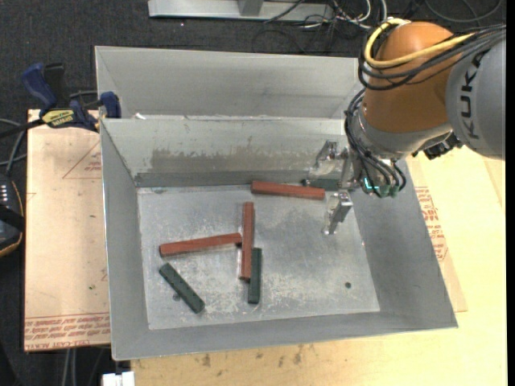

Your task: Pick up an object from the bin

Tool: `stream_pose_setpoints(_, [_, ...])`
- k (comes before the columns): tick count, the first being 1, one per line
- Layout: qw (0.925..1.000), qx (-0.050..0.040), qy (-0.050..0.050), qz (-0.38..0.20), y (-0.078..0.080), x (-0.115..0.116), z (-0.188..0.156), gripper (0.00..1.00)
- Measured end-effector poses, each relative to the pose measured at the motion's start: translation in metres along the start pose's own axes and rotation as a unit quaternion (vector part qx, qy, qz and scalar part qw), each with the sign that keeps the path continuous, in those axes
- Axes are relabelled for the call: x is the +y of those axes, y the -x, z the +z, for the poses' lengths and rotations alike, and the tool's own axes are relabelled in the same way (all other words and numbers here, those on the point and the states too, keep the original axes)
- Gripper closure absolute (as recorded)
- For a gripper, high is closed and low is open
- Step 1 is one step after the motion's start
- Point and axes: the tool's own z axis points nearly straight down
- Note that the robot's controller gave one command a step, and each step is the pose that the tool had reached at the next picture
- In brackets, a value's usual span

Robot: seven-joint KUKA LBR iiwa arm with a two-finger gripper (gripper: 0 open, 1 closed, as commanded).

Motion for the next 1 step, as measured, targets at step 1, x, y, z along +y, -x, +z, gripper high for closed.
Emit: stream_pose_setpoints(1, [1.0, -0.0041, 0.0, 0.0, 0.0014, 0.0, -0.0046, 0.0])
